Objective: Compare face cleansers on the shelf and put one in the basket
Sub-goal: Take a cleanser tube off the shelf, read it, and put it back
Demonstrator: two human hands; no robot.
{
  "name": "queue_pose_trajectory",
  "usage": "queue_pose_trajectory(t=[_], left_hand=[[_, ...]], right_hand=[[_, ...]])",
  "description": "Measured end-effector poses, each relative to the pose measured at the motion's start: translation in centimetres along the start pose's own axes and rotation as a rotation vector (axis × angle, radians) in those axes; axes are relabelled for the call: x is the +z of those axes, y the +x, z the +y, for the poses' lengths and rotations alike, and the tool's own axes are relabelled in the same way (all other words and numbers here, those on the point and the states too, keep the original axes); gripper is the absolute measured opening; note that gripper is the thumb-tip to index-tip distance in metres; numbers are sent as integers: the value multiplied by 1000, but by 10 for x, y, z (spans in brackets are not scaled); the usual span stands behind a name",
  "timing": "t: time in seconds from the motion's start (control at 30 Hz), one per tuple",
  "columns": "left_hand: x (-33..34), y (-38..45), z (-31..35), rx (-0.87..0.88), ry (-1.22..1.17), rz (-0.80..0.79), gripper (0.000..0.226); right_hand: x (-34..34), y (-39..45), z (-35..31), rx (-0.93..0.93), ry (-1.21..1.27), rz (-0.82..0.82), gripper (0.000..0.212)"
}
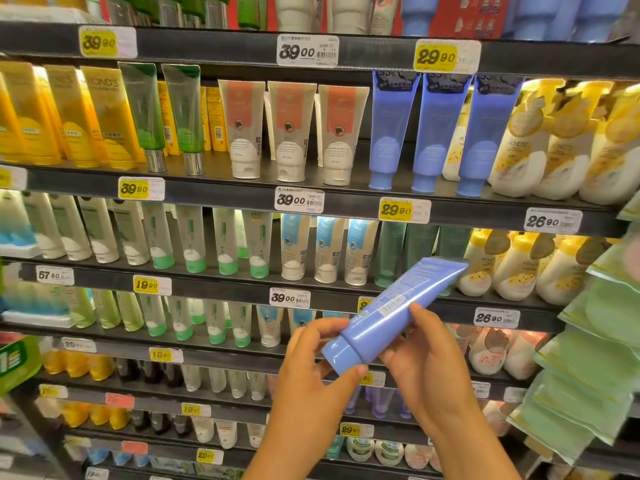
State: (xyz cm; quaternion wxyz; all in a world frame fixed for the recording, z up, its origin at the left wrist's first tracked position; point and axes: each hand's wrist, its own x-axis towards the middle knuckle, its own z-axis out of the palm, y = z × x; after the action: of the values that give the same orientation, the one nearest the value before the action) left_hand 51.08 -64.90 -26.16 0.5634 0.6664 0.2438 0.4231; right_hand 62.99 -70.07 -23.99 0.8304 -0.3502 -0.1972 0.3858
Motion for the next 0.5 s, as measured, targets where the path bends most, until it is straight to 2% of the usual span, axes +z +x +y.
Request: queue_pose_trajectory(t=[0.27,0.5], left_hand=[[-2,-2,5,-41,-89,-11,44],[3,-3,5,-347,-567,-71,43]], right_hand=[[-1,-1,0,-29,-26,-36,31],[-3,-3,-8,-91,-58,-90,26]])
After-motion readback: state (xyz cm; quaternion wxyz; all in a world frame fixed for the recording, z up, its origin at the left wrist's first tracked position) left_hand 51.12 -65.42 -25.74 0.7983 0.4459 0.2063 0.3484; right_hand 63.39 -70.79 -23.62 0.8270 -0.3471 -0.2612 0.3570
